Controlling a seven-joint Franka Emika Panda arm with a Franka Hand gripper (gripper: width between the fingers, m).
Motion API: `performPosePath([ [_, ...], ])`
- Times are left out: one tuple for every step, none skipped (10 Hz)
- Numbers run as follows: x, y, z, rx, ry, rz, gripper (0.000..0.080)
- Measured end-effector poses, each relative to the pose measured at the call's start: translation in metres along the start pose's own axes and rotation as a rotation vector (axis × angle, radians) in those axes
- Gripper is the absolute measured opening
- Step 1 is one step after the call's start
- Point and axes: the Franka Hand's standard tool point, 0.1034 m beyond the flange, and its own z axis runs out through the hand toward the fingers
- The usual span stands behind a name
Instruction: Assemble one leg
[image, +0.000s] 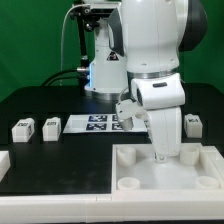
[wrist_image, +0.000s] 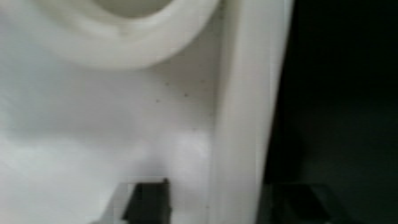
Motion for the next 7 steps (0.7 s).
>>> performPosePath([
  [-0.0002, 0.0, 0.0, 0.0, 0.0, 0.0, 0.0369],
  [-0.0005, 0.0, 0.0, 0.0, 0.0, 0.001, 0.0549],
  [-0.0006, 0.0, 0.0, 0.0, 0.0, 0.001, 0.0624],
  [-0.0008, 0.0, 0.0, 0.0, -0.001, 0.001, 0.0624],
  [-0.0009, 0.0, 0.0, 0.0, -0.001, 0.002, 0.0644],
  [-0.001, 0.0, 0.0, 0.0, -0.001, 0.002, 0.0644],
  [-0.001, 0.0001, 0.0, 0.0, -0.001, 0.002, 0.0649],
])
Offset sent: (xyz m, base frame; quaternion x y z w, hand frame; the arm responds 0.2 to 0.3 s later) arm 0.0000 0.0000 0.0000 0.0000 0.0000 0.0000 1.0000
